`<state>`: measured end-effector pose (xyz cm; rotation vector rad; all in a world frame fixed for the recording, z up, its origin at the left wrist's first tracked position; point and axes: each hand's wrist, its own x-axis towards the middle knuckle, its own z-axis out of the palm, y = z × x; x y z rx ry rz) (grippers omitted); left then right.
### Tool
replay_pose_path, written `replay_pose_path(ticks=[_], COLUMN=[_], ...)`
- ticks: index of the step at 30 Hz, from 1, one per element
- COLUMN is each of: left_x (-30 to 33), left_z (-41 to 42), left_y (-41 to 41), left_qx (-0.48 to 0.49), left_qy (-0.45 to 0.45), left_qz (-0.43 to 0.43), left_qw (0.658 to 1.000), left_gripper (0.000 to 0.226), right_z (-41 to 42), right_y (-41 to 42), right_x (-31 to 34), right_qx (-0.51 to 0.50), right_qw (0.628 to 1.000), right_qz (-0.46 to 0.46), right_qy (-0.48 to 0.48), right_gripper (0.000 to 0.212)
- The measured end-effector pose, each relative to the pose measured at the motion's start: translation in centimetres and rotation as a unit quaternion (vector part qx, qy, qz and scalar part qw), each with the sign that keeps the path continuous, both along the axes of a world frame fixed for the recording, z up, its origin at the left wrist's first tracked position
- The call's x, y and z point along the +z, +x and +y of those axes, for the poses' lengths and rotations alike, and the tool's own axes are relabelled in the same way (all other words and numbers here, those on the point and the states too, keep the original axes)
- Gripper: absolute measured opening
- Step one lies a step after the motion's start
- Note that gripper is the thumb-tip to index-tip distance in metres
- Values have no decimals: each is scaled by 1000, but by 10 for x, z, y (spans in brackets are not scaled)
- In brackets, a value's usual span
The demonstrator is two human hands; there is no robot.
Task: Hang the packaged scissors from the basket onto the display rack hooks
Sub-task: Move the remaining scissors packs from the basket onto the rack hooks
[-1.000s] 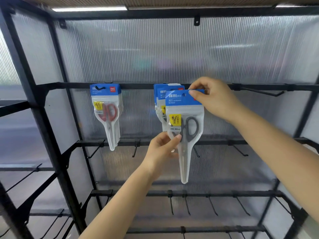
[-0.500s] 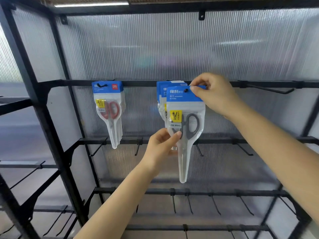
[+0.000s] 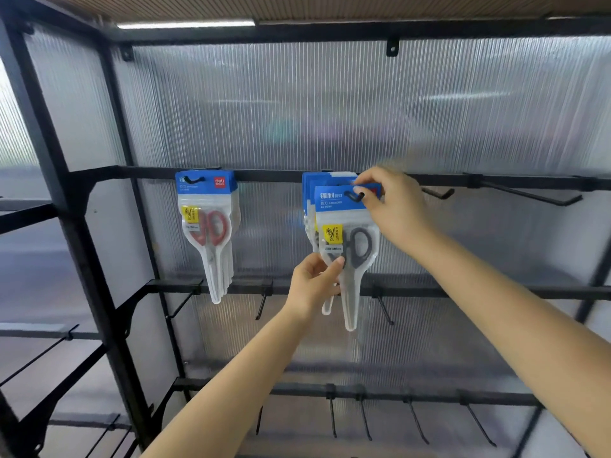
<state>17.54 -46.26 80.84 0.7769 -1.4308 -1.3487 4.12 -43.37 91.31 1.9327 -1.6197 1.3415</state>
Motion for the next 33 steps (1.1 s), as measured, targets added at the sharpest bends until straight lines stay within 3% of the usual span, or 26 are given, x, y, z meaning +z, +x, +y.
replay_pose_path(ticks=[8, 18, 24, 29, 33], left_x=[-2, -1, -4, -4, -15], left_z=[-34, -50, -45, -36, -18], left_y=[-10, -21, -27, -22, -14], left_qx=[73, 138, 185, 181, 216], left_qy=[12, 38, 33, 39, 2], left_qz=[-2, -25, -28, -32, -87], left_qw=[997, 989, 982, 982, 972], left_gripper=[12, 17, 20, 30, 31], right_z=[-29, -41, -30, 2, 39], right_y=[0, -9, -11, -7, -7], right_x=[-7, -29, -48, -69, -100], right_qx=[-16, -57, -113, -167, -231], right_qw=[1000, 988, 979, 968, 953], right_qz=[6, 137, 170, 179, 164], right_qy=[-11, -44, -2, 53, 110], right_gripper=[21, 52, 66, 64, 60])
